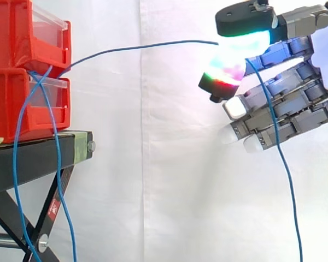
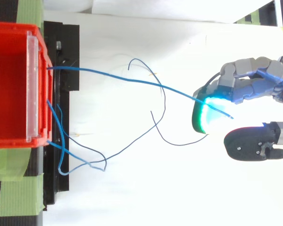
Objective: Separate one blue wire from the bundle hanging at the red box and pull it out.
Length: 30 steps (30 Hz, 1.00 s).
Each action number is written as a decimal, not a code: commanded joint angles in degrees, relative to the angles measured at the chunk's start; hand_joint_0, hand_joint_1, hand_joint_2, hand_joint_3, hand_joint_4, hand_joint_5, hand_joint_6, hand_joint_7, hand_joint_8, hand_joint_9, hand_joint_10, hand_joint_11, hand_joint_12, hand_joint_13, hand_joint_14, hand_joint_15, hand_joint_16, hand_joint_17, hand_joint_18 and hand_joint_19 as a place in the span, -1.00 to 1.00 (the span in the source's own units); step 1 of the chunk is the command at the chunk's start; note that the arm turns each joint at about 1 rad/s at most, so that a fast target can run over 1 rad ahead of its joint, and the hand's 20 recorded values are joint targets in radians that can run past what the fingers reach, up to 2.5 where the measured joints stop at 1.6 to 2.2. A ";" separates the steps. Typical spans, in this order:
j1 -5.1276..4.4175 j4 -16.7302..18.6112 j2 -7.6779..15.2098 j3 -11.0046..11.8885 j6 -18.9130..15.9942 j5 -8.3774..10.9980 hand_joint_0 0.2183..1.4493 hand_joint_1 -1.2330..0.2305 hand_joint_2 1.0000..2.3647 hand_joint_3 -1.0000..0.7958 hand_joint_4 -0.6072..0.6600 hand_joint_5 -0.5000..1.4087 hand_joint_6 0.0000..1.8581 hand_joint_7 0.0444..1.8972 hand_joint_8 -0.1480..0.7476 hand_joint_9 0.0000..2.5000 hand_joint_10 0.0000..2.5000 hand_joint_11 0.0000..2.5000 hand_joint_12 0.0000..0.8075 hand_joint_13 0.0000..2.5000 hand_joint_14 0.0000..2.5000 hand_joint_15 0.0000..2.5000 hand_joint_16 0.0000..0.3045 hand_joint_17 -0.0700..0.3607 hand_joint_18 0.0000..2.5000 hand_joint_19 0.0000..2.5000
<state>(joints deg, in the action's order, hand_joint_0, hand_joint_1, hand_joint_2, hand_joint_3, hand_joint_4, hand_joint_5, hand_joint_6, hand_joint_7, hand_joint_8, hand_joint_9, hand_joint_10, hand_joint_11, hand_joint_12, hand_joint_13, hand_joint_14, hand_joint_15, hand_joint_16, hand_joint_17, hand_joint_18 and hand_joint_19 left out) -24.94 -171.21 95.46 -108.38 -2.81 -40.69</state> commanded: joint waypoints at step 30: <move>-0.02 0.00 -0.01 0.01 0.00 0.00 -0.38 -0.36 -0.98 0.30 -0.35 -0.59 -0.10 0.29 -0.03 -0.39 -0.99 -0.27 -0.06 -0.72 -0.99 -0.59 -0.65 -0.12 -0.80 -0.62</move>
<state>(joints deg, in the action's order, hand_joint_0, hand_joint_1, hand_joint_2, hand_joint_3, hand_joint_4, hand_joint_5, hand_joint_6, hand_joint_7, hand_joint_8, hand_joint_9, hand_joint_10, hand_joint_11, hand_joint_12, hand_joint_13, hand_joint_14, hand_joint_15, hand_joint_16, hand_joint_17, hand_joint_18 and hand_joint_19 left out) -24.94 -171.21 95.45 -108.38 -2.81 -40.69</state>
